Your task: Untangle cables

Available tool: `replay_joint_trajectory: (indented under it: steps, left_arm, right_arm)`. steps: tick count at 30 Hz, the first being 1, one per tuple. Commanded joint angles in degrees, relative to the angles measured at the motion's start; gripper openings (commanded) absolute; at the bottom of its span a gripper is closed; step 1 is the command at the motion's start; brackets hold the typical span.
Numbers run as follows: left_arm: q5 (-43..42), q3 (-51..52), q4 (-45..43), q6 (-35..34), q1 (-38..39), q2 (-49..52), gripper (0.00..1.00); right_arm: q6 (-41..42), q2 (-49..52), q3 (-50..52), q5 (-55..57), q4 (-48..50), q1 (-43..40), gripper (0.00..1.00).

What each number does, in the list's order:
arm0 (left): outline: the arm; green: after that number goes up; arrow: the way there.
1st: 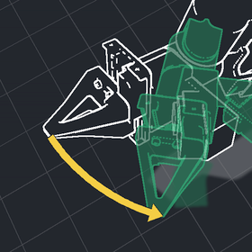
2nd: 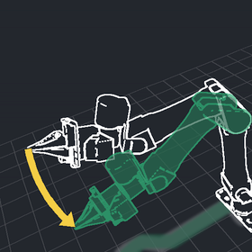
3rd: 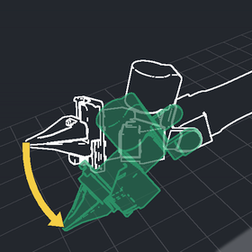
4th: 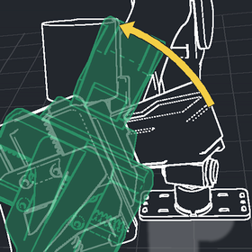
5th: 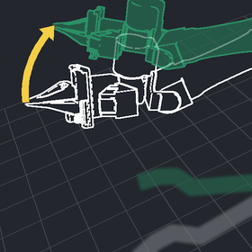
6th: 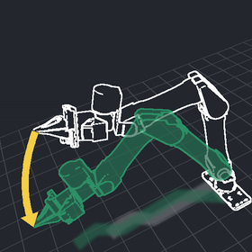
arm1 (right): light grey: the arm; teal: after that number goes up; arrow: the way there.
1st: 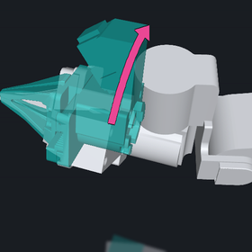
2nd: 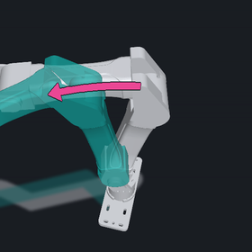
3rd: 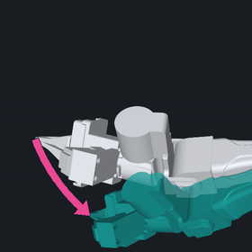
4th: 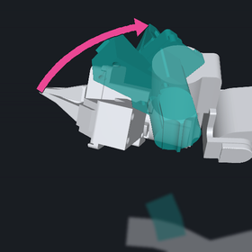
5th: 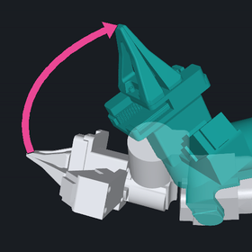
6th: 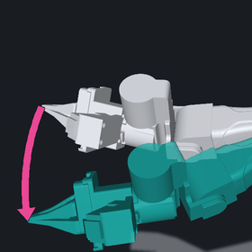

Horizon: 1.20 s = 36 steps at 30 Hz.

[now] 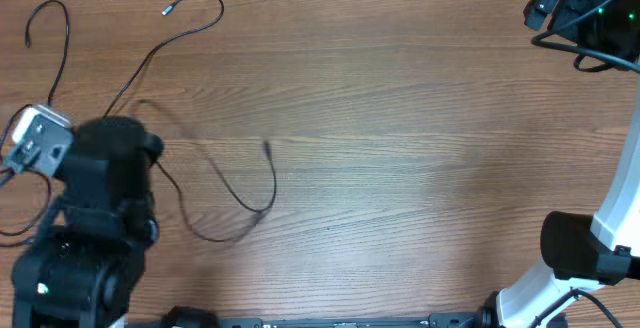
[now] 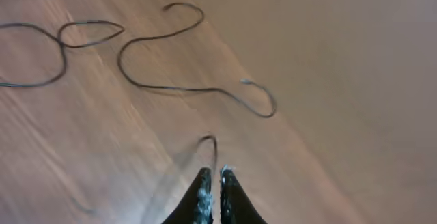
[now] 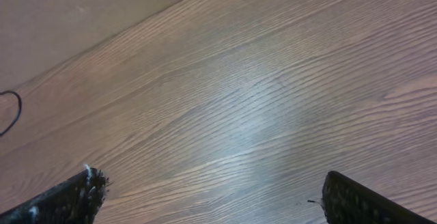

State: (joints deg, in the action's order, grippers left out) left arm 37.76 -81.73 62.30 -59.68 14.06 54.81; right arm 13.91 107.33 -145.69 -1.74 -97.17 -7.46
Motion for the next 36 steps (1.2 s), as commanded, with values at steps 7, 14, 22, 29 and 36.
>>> replay_joint_trajectory:
  steps: [7, 14, 22, 29, 36]
  left_arm:
    - [-29.5, -0.6, 6.7, 14.4, -32.1, 3.3, 0.04]
    - [-34.2, -0.5, 12.7, 15.1, -41.1, 6.1, 0.21]
    - [-38.8, -0.5, 4.1, 25.0, -40.2, 20.2, 0.83]
    - [-38.9, -0.5, -2.2, 29.5, -40.2, 33.7, 1.00]
    - [-42.3, -0.5, -1.9, 42.9, -40.2, 46.5, 1.00]
  right_arm:
    - [0.2, -1.0, -0.2, -0.3, 0.1, -0.1, 1.00]
    - [0.2, -1.0, -0.2, -0.3, 0.1, -0.1, 1.00]
    - [0.2, -1.0, -0.2, -0.3, 0.1, -0.1, 1.00]
    - [0.2, -1.0, -0.2, -0.3, 0.1, -0.1, 1.00]
    - [0.2, -1.0, -0.2, -0.3, 0.1, -0.1, 1.00]
